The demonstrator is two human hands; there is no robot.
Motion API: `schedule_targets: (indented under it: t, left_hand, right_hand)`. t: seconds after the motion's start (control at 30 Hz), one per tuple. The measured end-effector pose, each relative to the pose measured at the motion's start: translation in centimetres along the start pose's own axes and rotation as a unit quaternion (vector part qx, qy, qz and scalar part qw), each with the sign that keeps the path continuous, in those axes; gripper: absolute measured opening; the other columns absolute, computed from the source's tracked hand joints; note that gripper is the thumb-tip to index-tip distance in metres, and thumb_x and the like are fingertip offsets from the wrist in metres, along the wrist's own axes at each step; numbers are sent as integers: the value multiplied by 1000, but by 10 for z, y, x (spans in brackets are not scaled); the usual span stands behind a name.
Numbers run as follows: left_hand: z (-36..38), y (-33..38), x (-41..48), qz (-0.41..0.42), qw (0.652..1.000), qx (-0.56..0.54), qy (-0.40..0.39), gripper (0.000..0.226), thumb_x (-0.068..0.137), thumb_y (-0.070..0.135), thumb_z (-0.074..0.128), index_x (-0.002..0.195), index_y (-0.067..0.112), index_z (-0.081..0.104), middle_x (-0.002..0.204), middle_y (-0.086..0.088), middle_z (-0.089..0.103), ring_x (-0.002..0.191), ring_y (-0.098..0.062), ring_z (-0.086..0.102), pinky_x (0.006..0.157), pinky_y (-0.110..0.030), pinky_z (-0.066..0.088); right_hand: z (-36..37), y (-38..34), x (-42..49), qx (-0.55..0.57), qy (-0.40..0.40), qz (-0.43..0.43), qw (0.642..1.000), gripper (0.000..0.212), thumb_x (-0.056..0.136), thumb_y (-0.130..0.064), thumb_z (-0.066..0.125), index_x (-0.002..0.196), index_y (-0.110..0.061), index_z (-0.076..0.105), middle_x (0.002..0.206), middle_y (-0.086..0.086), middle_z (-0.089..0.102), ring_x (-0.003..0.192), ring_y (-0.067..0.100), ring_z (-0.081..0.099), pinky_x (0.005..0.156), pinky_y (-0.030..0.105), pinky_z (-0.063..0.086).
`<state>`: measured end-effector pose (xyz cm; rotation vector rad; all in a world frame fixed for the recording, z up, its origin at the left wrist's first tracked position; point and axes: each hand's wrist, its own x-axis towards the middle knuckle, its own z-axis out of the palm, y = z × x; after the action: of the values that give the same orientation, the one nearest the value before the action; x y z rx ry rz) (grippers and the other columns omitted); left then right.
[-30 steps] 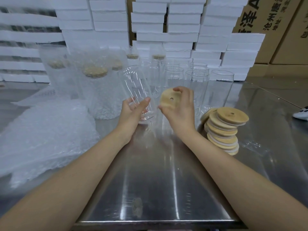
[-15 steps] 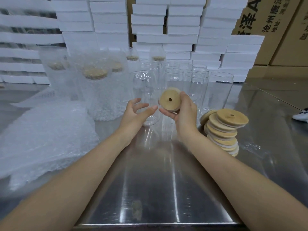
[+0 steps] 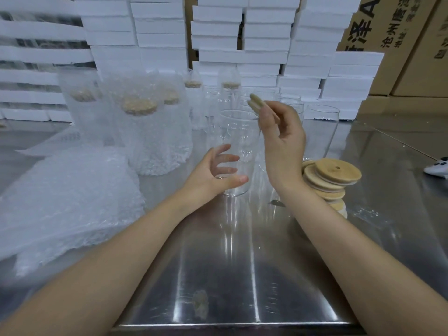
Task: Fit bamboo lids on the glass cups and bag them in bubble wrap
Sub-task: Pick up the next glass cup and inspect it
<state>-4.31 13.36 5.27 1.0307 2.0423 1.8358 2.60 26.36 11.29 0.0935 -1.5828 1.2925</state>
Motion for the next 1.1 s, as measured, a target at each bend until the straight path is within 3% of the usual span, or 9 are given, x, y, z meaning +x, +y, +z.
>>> schedule_targets:
  t: [0.07,0.2,0.3,0.57,0.7,0.77,0.83,1.0,1.1]
  left_hand:
    - [1,-1,0,-5,1000,6,-16,94,55,46,84,136,34,37,124,13,59,111,-7,62,88,-26,52]
    - [0,-5,0,-14,999,10,-32,98,54,43,87,137,27,39,126,10,59,114,-7,60,97,-34,51]
    - [-1,-5,1,-20,998,33,-40,97,56,42,88,139,25,39,127,13,58,116,-6,59,99,-36,50]
    - [0,-5,4,-28,997,62,-34,81,62,42,84,127,17,42,117,-2,57,119,-14,54,104,-48,43]
    - [-1,-10,4,-32,997,74,-1,79,71,39,83,135,26,39,134,13,50,127,3,44,110,-30,36]
    - [-1,-8,3,-40,995,85,38,76,73,37,82,136,23,41,130,13,50,121,2,47,100,-20,39]
    - [-2,-5,4,-38,989,121,77,70,74,32,81,133,18,46,122,8,55,114,-4,53,88,-16,43]
    - [-12,13,0,-55,934,348,56,86,70,49,71,140,12,37,135,2,52,127,-18,48,99,-31,40]
    - [-24,33,-4,-64,849,510,120,40,84,30,54,120,13,57,116,-8,64,112,-31,57,87,-34,43]
  right_hand:
    - [-2,-3,0,-44,-18,-58,997,9,94,-20,61,102,-19,64,110,6,61,101,12,58,80,18,48]
    - [-2,-3,-1,-156,-96,-180,966,17,90,-11,63,102,0,67,106,8,59,104,21,58,86,26,48]
    - [2,-2,-5,-176,-95,-170,965,14,86,-3,64,99,1,66,101,6,58,97,19,56,87,13,39]
    - [19,16,-17,-155,-106,-169,968,34,83,-20,56,107,4,61,112,11,49,107,22,50,93,16,39]
    - [27,27,-13,-155,-83,-166,970,32,84,-20,56,108,1,62,115,8,48,112,4,47,93,6,34]
    - [28,32,-12,-156,-84,-172,969,31,85,-12,59,114,0,59,120,6,44,115,-13,40,95,4,32]
    - [29,39,-15,-158,-100,-153,970,47,86,-11,62,130,-6,49,135,9,37,128,-10,33,99,6,31]
    - [21,59,-28,-144,-222,-77,961,87,89,-29,63,147,-40,-1,159,1,1,146,21,21,95,-1,29]
    - [20,61,-29,-130,-254,-30,958,98,86,-33,65,136,-61,-15,155,-3,11,133,14,38,101,18,34]
